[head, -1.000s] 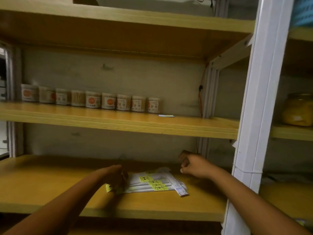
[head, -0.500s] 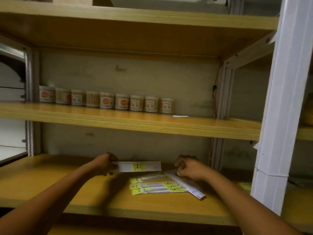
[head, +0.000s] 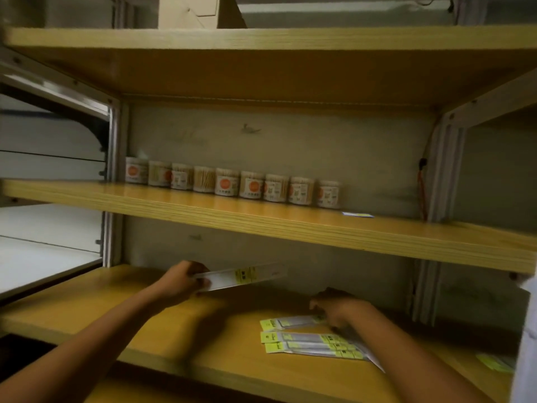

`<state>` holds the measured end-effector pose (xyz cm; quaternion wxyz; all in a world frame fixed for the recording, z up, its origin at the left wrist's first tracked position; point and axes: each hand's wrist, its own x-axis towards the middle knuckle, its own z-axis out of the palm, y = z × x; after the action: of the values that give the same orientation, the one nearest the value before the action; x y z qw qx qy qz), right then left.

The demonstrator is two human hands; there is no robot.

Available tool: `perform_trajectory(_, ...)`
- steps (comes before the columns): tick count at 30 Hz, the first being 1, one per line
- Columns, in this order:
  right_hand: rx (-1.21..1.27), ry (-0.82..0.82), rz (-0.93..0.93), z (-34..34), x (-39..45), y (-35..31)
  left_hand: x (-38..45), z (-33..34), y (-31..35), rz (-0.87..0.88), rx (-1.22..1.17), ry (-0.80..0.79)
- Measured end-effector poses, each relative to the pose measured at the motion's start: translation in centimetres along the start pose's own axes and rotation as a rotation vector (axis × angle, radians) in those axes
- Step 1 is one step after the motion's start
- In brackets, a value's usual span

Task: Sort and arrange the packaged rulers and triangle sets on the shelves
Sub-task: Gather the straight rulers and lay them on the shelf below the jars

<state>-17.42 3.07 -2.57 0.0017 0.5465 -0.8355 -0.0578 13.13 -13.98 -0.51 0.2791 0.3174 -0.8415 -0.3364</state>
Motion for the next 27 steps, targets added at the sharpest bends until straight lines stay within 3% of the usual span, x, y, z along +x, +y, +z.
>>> perform_trajectory(10,-0.177,0.016,-0.037,-0.6,2.1,-0.1,0.0,-0.9,-0.9,-0.017,-0.027,0.055)
perform_trajectory(21,0.142,0.296,-0.147,-1.3,1.5,-1.6,0.2,-1.4,-1.1,0.007,-0.034,0.170)
perform_trajectory(27,0.149,0.310,-0.138,-1.9,0.5,-1.9,0.2,-1.2,-1.0,0.053,-0.063,0.176)
